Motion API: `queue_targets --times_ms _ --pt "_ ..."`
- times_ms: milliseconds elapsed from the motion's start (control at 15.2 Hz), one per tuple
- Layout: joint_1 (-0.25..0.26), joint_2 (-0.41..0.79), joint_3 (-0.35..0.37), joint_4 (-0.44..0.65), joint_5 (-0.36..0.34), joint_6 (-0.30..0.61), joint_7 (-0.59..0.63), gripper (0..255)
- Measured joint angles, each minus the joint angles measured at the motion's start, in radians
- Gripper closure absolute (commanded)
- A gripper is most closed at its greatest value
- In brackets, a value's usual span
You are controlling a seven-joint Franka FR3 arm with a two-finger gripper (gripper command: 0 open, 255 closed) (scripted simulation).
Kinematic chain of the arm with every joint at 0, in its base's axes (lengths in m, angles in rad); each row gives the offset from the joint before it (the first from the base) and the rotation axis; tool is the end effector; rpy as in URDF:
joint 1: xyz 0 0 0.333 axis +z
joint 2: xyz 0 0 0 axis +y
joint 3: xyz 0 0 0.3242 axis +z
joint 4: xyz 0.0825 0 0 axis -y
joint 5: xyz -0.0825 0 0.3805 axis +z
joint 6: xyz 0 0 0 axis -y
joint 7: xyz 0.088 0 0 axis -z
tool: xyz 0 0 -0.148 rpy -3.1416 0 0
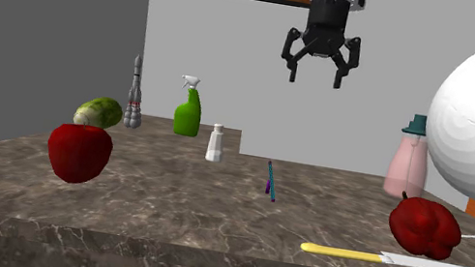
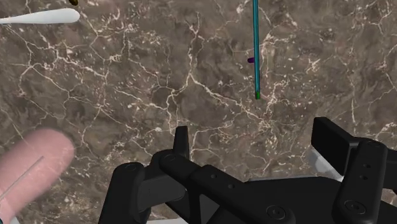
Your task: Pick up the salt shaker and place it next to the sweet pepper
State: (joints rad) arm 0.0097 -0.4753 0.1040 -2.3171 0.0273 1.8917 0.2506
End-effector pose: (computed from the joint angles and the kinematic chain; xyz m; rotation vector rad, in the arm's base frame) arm 0.4061 0.0524 0.4920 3.1185 -0.2425 0.0796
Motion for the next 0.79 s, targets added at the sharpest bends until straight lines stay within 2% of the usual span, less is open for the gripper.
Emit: queue_targets --times_ms 396,792 --pt "0.017 0.224 0.062 0.142 -0.003 0.076 0.085 0" --pt "0.037 0.457 0.106 0.319 -0.039 0.123 0.169 0"
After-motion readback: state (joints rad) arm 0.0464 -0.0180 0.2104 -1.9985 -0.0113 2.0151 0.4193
